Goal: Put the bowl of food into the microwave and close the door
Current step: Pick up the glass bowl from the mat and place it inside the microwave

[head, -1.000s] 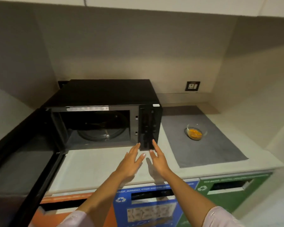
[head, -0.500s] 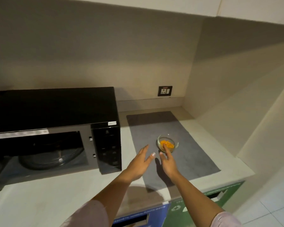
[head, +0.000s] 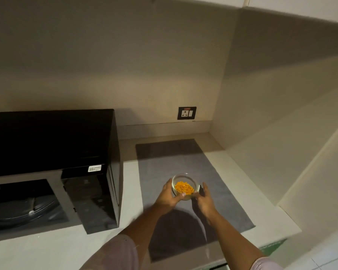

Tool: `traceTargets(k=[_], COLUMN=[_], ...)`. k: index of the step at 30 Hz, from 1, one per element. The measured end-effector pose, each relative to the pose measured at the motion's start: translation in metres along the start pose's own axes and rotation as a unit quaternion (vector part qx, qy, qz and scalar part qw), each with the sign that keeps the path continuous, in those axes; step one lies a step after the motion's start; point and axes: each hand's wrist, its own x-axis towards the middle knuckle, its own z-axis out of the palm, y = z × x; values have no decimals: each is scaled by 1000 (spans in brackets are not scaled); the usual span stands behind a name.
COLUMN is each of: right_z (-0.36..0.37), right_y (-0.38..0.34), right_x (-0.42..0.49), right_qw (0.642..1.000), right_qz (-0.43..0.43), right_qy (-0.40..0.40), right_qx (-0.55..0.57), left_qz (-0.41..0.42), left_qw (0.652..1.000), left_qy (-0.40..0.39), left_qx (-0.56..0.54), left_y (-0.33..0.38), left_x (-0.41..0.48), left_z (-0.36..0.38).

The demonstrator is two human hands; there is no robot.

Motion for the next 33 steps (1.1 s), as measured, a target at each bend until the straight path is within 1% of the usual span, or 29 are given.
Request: traceTargets(k=[3, 6, 10, 13, 17, 19, 22, 25, 28, 31, 33], right_z=[4, 8, 8, 6, 5, 5, 5, 8, 15, 20, 25], right_y=[2, 3, 6, 8, 5, 2, 1, 3, 6, 7, 7], right_x=[16, 28, 37, 36, 35, 34, 30, 24, 12, -5, -19], right_qw=[999, 998, 999, 997, 994, 993, 995, 995, 996, 999, 999], right_qz=[34, 49, 45, 37, 51, 62, 62, 62, 51, 25, 29], right_qy=[-8, 0, -4, -32, -22, -24, -28, -18, -8, -13, -21], right_qx=[38, 24, 8, 58, 89, 94, 75, 79, 68, 28, 33], left_qz=[-26, -52, -50, -61, -76, -83, -69, -45, -31, -22, -17], left_qw=[1000, 998, 996, 993, 989, 988, 987, 989, 995, 998, 998], left_qy=[1, -5, 5, 20, 31, 38, 42, 50, 39, 19, 31], left_qx=[0, -31, -72, -98, -126, -127, -137, -135, -84, -61, -57], left_y=[-9, -15, -17, -20, -18, -17, -17, -19, -23, -29, -35], left_x=[14, 24, 33, 38, 41, 39, 30, 15, -3, -23, -41], left_z=[3, 6, 9, 9, 7, 7, 4, -1, -10, -21, -28])
